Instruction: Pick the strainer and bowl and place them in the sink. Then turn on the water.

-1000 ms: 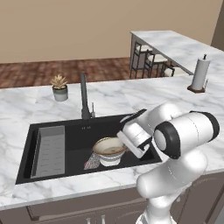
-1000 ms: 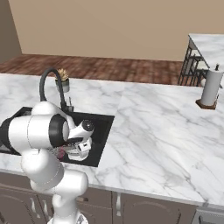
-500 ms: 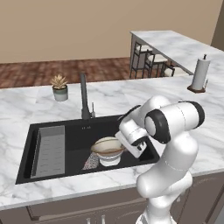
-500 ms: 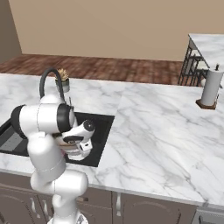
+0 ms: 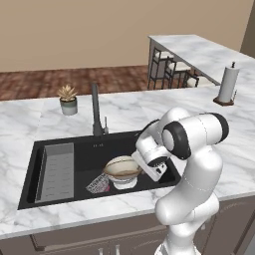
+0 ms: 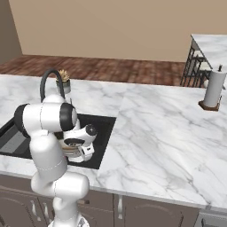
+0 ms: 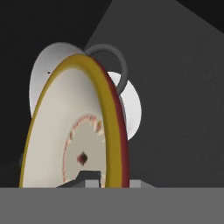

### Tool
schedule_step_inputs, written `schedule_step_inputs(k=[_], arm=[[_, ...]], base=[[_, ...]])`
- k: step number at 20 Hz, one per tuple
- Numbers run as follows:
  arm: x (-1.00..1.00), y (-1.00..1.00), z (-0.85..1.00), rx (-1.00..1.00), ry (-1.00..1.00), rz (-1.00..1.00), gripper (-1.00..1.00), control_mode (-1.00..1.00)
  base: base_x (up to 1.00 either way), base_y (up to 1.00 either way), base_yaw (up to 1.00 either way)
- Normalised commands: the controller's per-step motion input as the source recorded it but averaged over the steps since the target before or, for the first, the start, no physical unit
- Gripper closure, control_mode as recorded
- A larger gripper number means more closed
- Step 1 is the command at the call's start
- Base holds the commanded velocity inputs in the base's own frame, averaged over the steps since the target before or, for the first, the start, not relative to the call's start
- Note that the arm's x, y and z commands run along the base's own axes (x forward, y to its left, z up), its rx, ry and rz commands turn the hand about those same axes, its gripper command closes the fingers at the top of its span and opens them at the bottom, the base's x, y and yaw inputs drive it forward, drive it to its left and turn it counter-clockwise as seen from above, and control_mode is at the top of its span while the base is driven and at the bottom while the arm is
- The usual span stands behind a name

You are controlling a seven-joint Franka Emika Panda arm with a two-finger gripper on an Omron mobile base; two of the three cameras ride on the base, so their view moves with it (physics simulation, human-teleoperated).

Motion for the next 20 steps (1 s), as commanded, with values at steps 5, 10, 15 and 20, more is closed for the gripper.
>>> schedule_step_inputs(k=[5, 10, 15, 20], arm=[[0.00, 0.00, 0.00, 0.00, 0.00, 0.00, 1.00, -1.00], [0.00, 0.00, 0.00, 0.00, 0.00, 0.00, -1.00, -1.00], [0.06, 0.00, 0.00, 0.00, 0.00, 0.00, -1.00, -1.00], [0.02, 0.00, 0.15, 0.00, 0.00, 0.00, -1.00, -1.00]], base=[[0.00, 0.00, 0.00], [0.00, 0.00, 0.00], [0.00, 0.00, 0.00], [0.00, 0.00, 0.00]])
